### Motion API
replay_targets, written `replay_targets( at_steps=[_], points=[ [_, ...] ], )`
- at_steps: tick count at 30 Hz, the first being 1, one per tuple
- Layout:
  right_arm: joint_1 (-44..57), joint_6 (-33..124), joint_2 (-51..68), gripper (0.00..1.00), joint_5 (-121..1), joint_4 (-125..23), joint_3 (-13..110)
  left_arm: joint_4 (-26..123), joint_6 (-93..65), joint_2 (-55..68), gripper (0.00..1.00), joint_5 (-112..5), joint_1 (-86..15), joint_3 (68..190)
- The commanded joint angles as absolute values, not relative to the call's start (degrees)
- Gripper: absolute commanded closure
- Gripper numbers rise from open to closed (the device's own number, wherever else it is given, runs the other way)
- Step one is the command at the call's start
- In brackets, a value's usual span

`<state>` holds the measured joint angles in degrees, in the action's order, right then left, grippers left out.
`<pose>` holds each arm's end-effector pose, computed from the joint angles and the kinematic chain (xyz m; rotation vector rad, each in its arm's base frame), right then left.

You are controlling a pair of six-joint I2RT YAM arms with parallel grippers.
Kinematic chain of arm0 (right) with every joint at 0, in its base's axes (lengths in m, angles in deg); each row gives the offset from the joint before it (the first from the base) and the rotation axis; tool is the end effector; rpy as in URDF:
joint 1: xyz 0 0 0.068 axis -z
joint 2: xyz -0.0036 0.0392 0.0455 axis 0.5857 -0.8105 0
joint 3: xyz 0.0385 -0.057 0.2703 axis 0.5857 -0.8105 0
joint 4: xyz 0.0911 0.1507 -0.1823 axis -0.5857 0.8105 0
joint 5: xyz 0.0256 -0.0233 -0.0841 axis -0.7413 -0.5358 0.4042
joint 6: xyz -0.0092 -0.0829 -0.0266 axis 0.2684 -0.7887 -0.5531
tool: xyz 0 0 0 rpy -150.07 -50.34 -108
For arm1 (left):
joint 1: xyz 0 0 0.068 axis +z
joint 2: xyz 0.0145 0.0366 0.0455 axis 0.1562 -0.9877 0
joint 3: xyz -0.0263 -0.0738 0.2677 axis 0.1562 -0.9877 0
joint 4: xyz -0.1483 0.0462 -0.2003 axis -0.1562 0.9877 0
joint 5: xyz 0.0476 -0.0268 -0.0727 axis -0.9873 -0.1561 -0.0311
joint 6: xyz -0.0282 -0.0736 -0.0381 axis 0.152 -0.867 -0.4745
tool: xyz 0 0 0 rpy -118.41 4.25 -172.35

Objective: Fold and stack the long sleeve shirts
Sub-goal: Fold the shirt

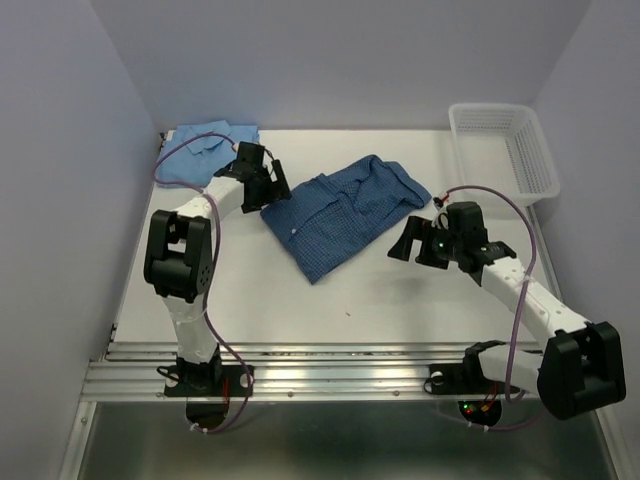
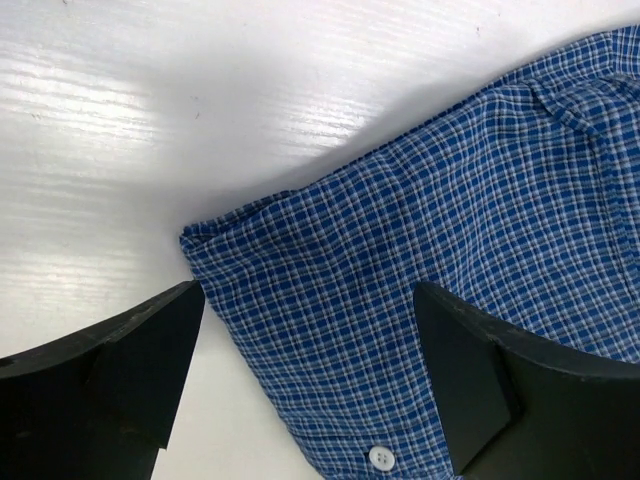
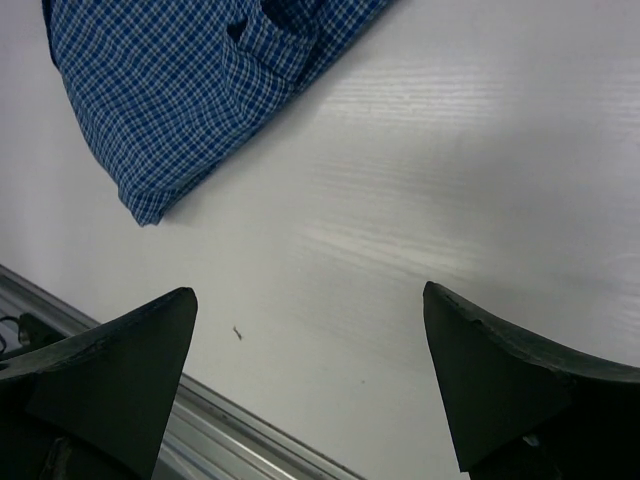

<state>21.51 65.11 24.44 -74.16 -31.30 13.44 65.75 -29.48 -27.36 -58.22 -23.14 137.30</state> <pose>0.2354 0.0894 0.2115 0.0686 2.4196 0.7790 0.4395 -0.1156 0.2006 -0.2290 2.3656 -0.4185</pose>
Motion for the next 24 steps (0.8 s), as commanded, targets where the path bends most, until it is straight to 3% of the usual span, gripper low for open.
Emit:
replay_targets(
  at_steps=[1,8,14,19,22,23,24],
  points=[
    [21.2,63.6,22.0,0.00,-70.2,-37.4,18.1,67.7,-28.5,-19.8,0.01,-57.6,-22.7,136.1],
    [21.2,60.9,17.3,0.00,-72.6,-38.6,20.3,54.4,-34.4,-11.2,0.01,-40.2,-23.0,117.7],
    [21.2,61.6,14.0,0.00,-75.5,-42.4,21.8,44.6,-41.3,-8.4,0.01,-38.0,-23.9,105.9],
    [21.2,61.3,12.5,0.00,-75.6,-42.5,23.3,42.7,-42.7,-12.4,0.03,-37.8,-25.2,105.7],
    [21.2,60.8,12.7,0.00,-73.8,-41.7,23.8,42.0,-43.6,-15.4,0.22,-37.8,-25.6,105.5],
    [21.2,60.9,13.2,0.00,-73.8,-42.1,23.8,41.3,-44.0,-16.1,0.34,-37.4,-25.7,104.6],
    [21.2,60.9,13.5,0.00,-74.1,-42.4,23.7,39.9,-44.3,-16.7,0.34,-37.3,-25.8,104.2]
  ],
)
